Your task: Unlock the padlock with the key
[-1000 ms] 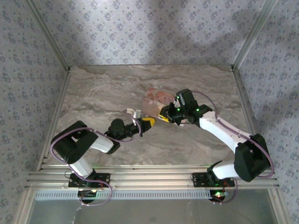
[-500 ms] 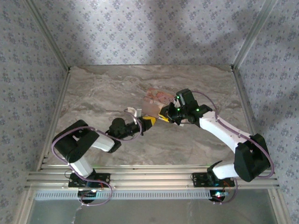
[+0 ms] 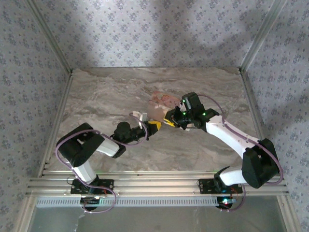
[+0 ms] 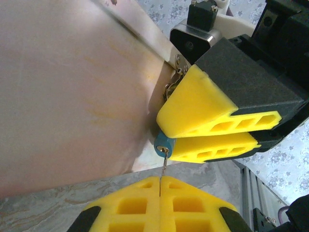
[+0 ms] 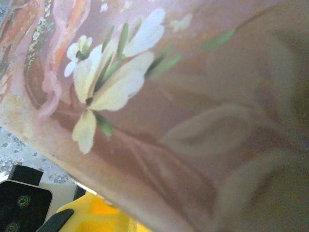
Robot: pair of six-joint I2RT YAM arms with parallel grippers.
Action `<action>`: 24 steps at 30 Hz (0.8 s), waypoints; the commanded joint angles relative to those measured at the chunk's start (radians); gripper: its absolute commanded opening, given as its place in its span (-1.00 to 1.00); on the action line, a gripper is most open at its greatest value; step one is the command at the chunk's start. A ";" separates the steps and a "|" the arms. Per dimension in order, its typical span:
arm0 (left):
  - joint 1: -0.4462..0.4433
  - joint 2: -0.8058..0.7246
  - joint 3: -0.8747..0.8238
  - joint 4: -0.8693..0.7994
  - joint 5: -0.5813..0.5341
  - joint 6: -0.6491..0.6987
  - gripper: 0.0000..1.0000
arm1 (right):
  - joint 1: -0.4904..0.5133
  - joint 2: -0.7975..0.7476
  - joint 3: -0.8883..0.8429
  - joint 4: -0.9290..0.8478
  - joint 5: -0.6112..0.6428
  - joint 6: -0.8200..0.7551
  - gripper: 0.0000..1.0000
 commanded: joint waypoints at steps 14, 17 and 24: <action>0.010 -0.002 0.038 0.044 -0.007 -0.006 -1.00 | 0.009 -0.019 0.007 0.051 -0.025 0.011 -1.00; 0.018 -0.006 0.036 0.044 -0.008 -0.006 -1.00 | 0.008 -0.022 0.008 0.047 -0.027 0.011 -1.00; 0.029 -0.016 0.033 0.044 -0.006 -0.006 -1.00 | 0.006 -0.023 0.009 0.041 -0.028 0.010 -1.00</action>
